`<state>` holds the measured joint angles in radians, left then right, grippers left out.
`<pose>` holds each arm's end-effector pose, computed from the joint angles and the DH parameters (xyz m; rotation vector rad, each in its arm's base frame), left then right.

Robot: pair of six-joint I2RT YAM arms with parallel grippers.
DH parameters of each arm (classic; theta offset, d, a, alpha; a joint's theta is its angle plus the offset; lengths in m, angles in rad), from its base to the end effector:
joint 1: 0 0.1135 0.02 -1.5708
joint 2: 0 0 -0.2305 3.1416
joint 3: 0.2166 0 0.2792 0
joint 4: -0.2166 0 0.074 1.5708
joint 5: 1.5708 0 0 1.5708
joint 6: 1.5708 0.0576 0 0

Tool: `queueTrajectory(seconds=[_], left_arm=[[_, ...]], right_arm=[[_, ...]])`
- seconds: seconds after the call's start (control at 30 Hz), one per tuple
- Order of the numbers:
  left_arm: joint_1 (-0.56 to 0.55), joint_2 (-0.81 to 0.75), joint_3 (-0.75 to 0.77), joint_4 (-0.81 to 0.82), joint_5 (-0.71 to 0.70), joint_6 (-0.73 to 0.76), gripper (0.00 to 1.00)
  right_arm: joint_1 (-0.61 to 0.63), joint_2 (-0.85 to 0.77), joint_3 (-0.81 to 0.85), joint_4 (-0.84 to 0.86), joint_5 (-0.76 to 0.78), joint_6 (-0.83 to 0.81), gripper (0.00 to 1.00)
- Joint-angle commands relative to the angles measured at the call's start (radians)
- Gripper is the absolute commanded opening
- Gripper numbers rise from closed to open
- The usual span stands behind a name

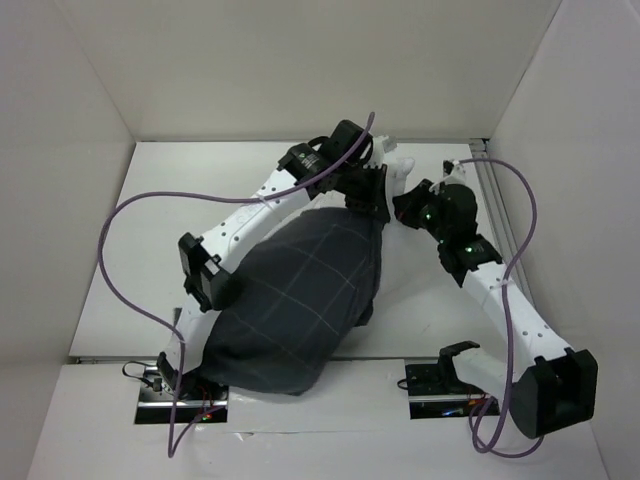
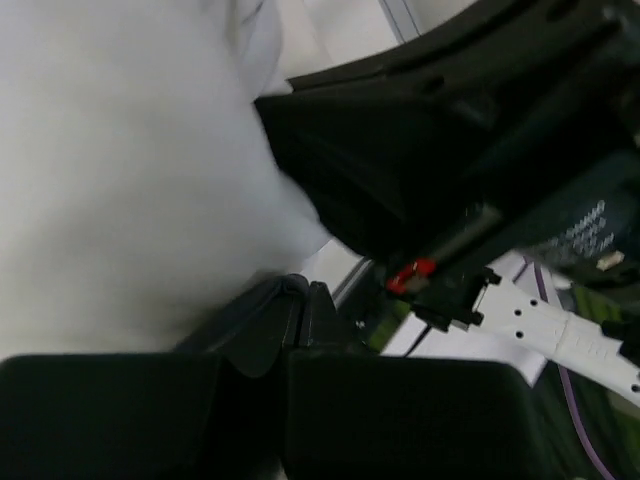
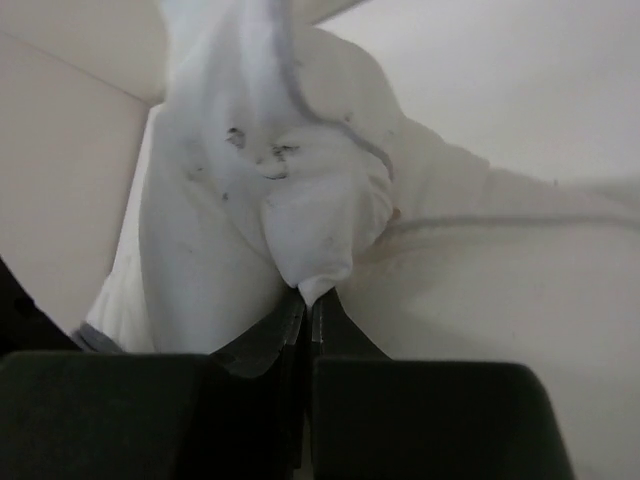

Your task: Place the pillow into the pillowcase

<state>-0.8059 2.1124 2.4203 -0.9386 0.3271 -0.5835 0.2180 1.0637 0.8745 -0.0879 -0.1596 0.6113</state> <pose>0.3220 -0.3622 0.3750 0.4652 2.3575 -1.0823 0.3036 0.0766 0.2868 0.2592 1.8894 0.7185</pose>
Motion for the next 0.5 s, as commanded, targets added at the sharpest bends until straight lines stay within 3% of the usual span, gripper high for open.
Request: queueTrajectory(seconds=[0.0, 0.23, 0.47], left_arm=[[0.025, 0.073, 0.023, 0.348, 0.144, -0.079, 0.0], [0.145, 0.058, 0.003, 0.258, 0.09, -0.029, 0.0], [0.191, 0.026, 0.065, 0.239, 0.067, -0.013, 0.0]], right_arm=[[0.128, -0.016, -0.144, 0.036, -0.071, 0.175, 0.0], [0.167, -0.175, -0.166, -0.079, 0.138, 0.212, 0.0], [0.167, -0.327, -0.045, -0.398, 0.353, 0.171, 0.0]])
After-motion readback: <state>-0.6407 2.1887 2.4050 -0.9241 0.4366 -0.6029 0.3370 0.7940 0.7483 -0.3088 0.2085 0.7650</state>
